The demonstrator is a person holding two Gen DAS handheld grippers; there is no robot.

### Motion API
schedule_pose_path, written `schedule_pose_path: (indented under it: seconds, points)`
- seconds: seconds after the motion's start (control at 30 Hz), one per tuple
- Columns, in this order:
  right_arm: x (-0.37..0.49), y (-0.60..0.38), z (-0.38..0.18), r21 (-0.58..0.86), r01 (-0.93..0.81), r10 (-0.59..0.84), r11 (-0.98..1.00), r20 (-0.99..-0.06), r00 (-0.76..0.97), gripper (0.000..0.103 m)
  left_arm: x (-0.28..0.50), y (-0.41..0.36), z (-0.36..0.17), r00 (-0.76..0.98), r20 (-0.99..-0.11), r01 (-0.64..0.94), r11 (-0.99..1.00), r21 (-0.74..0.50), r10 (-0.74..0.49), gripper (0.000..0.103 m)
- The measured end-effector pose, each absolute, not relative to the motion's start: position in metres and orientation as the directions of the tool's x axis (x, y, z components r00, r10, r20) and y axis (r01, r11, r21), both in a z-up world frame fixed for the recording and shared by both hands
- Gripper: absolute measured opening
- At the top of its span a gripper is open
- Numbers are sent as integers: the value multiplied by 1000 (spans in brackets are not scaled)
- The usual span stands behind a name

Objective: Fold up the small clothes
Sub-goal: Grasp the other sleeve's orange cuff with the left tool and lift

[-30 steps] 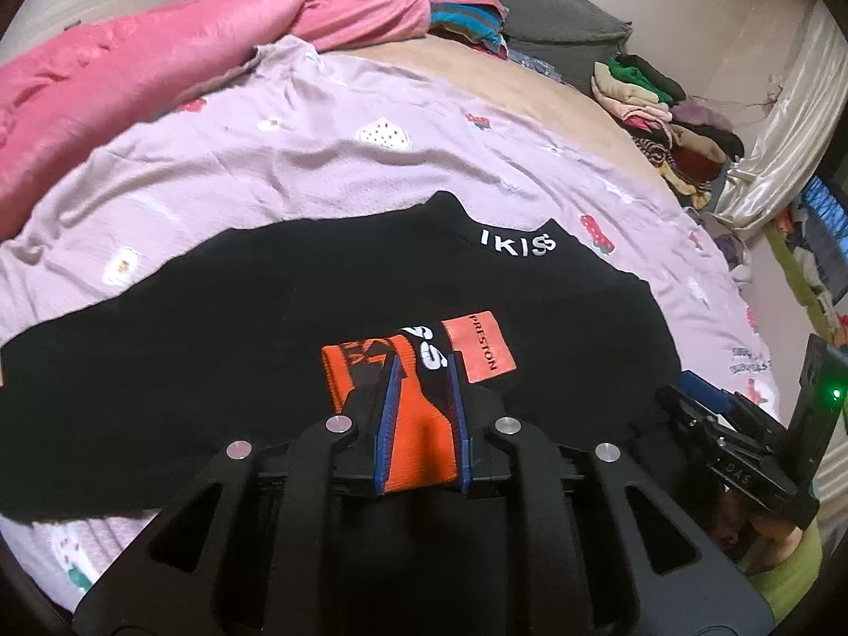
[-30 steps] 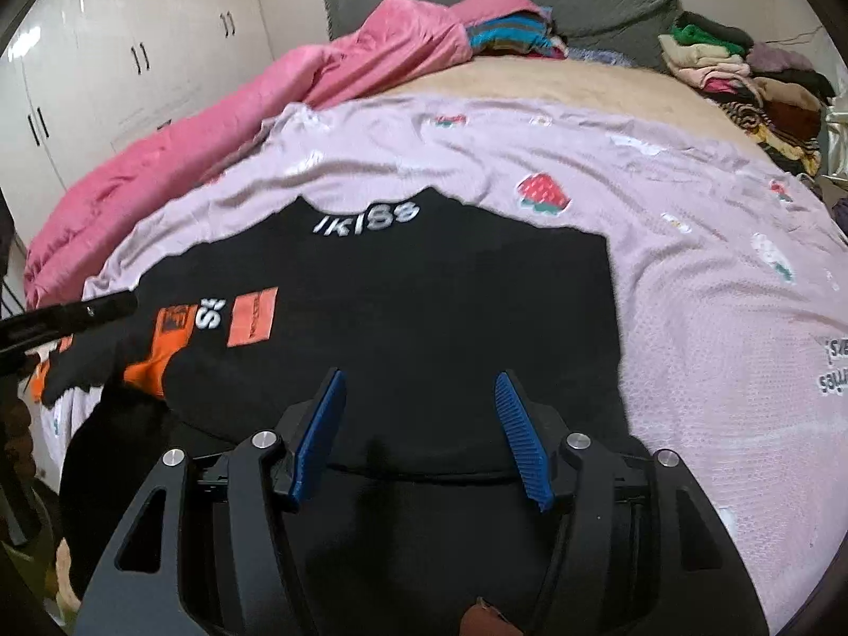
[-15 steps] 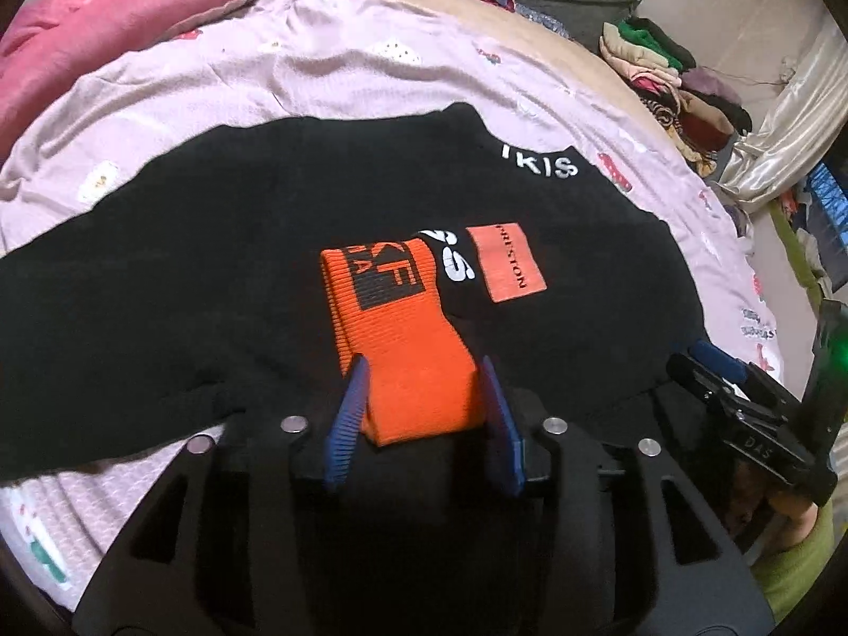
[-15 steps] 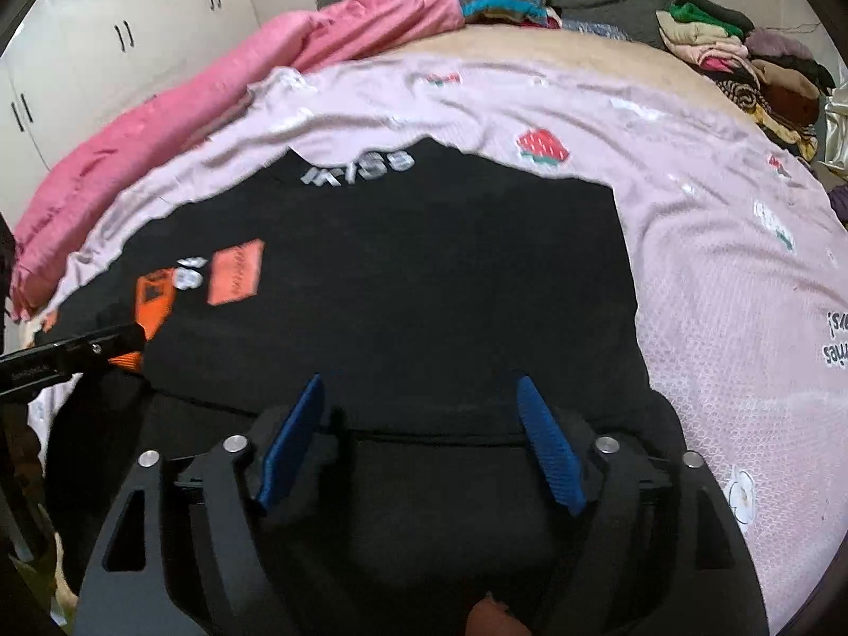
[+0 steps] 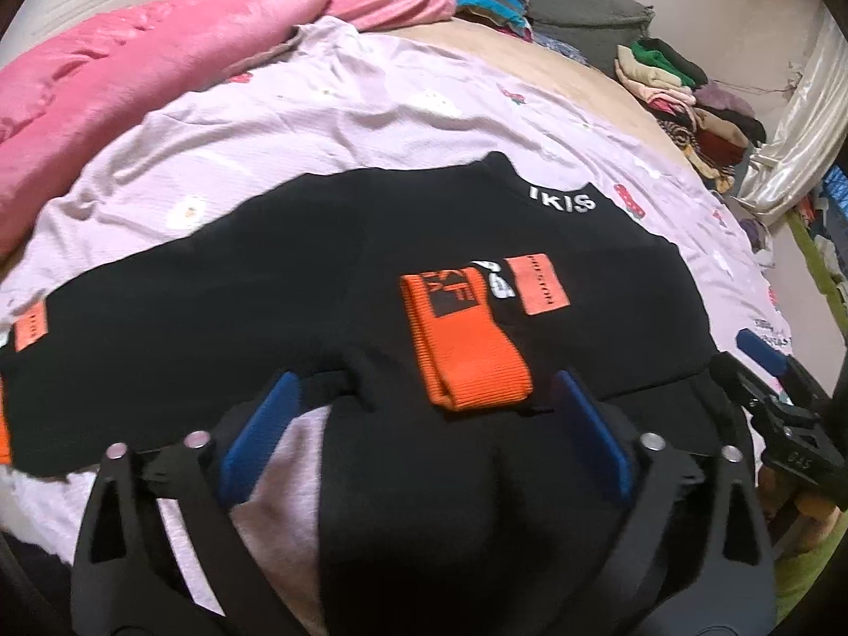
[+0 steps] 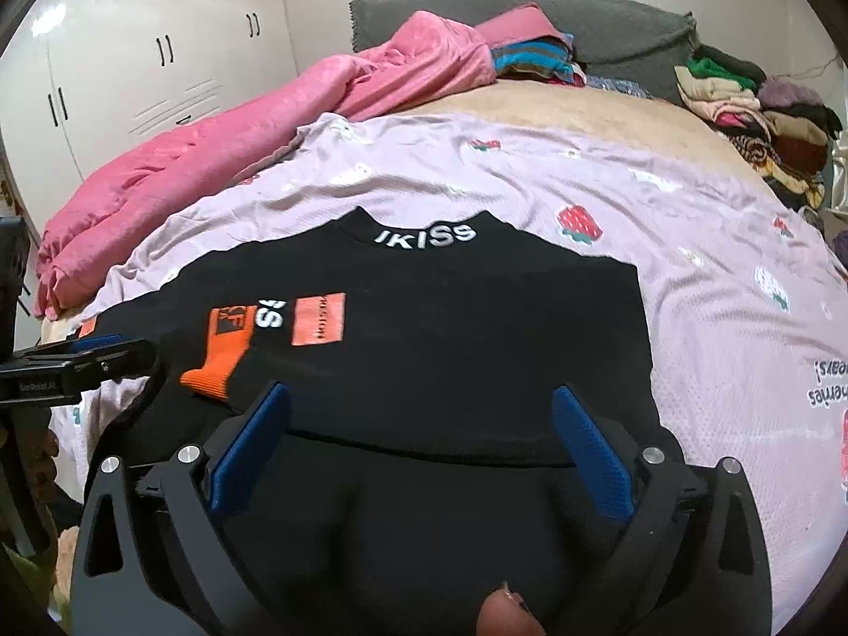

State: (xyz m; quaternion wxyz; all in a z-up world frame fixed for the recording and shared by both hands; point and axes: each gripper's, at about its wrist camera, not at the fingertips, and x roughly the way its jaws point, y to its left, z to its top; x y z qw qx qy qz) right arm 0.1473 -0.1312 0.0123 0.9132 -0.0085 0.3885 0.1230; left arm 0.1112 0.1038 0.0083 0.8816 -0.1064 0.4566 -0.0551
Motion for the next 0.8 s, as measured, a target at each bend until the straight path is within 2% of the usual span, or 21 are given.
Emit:
schedule_pose_path:
  seconds: [0.8]
  points:
    - [133, -38, 45, 36, -416, 333, 909, -663, 670, 99, 56, 189, 19, 629, -773, -184, 952, -243, -75, 93]
